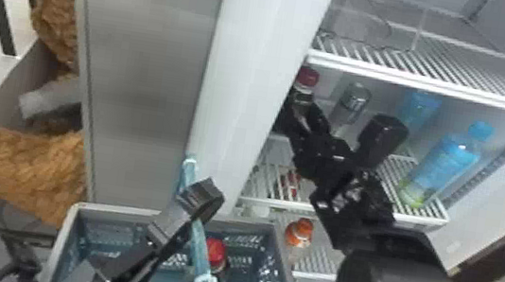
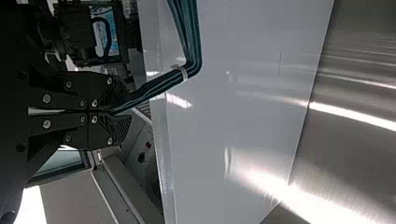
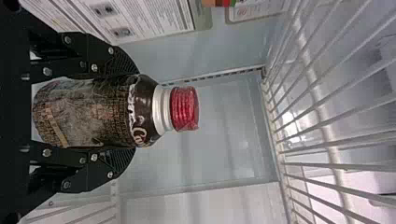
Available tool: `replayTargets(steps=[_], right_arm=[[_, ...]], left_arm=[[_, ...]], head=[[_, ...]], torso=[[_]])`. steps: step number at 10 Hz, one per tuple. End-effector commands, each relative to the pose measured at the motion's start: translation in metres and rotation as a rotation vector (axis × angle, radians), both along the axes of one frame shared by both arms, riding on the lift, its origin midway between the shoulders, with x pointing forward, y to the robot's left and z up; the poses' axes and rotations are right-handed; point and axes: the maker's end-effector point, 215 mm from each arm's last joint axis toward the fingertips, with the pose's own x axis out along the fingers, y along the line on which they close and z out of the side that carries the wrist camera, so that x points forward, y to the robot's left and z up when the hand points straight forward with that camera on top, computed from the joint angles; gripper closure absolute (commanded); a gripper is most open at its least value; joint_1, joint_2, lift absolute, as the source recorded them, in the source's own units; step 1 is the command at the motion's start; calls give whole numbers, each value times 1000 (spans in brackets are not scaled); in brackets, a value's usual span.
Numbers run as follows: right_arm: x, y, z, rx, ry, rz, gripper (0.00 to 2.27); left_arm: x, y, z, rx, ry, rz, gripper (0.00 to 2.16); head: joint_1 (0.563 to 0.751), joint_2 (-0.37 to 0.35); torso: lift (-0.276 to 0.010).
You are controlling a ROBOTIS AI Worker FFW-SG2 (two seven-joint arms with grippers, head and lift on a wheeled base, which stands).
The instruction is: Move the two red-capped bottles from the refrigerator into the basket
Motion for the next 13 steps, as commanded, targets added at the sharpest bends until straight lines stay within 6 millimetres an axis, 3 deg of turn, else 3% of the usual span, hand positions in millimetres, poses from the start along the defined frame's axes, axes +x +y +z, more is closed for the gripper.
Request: replayTargets(steps=[1, 3, 7, 13], right_arm=[[-26, -5, 7, 8, 12, 2, 1277], [-52, -5, 14, -8, 20, 18, 1277], [-97, 2, 22, -16, 49, 71, 1277], [-183, 15, 43, -63, 137, 158, 1277]], left_arm=[[0, 0, 0, 1, 0, -1, 1204], [0, 0, 1, -3, 1, 1, 1204], [-1, -1, 0, -4, 3, -1, 1204], [-2, -2, -2, -3, 10, -3, 1204]], head=[[684, -274], [695, -292], [695, -306], [695, -330]], torso=[[0], [0], [0], [0]])
